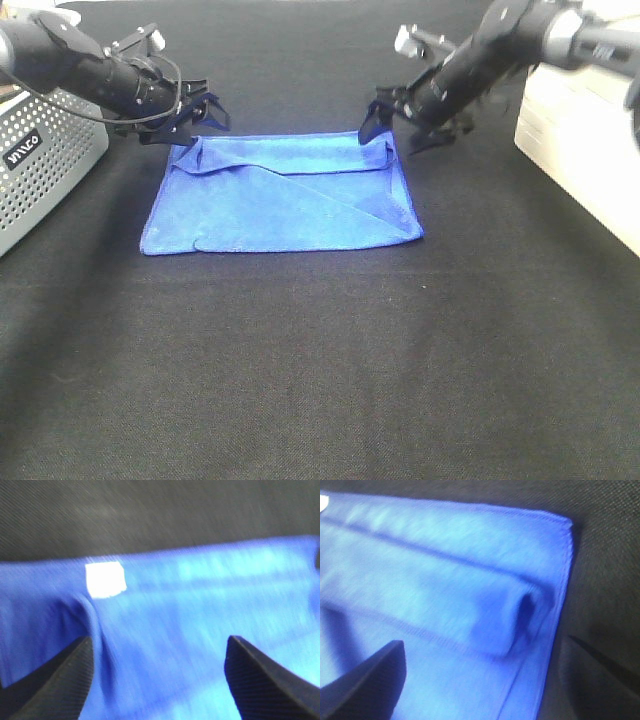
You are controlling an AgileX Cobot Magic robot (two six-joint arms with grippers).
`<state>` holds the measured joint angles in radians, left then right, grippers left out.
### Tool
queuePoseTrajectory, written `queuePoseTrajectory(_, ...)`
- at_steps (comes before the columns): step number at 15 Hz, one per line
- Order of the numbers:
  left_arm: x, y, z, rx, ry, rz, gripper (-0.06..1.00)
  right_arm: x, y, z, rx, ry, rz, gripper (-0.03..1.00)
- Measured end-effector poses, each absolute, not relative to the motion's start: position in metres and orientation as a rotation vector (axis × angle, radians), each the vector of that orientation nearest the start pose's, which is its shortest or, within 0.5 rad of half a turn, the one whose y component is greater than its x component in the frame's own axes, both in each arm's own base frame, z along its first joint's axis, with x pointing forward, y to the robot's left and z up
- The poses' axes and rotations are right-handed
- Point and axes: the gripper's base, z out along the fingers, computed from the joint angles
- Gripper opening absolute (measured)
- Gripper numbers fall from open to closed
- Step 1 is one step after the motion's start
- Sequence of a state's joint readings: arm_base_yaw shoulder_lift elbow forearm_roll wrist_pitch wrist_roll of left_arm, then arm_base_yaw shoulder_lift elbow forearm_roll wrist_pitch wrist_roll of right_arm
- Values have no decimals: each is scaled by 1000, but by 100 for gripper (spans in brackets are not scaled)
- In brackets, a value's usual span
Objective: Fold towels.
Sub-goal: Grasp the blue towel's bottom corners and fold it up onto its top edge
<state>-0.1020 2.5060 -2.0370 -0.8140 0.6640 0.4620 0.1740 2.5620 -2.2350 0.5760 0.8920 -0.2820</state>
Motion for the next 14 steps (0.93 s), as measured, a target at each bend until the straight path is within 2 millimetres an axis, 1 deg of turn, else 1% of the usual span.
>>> queuePoseTrajectory(2,526,-97,139,160,2515,-718,70,524,133,159,-264,2630,702,79)
queuePoseTrajectory(3,519,-97,148,166,2583,-729,70,521,132,166,-251,2655,720,79)
queuePoseTrajectory(4,517,-97,149,155,2607,-733,70,517,131,168,-237,2695,742,79)
queuePoseTrajectory(6,506,-96,150,103,2734,-759,70,507,128,165,-236,2804,769,78)
queuePoseTrajectory(8,500,-95,159,72,2783,-760,70,496,127,160,-211,2875,781,76)
queuePoseTrajectory(9,494,-95,167,68,2787,-762,68,489,125,158,-203,2902,773,76)
queuePoseTrajectory(10,484,-93,174,40,2787,-754,67,476,122,159,-187,2920,755,76)
queuePoseTrajectory(13,449,-84,157,-112,2809,-689,66,452,110,150,-114,2907,703,76)
queuePoseTrajectory(14,439,-81,145,-174,2815,-655,66,445,106,144,-131,2908,682,76)
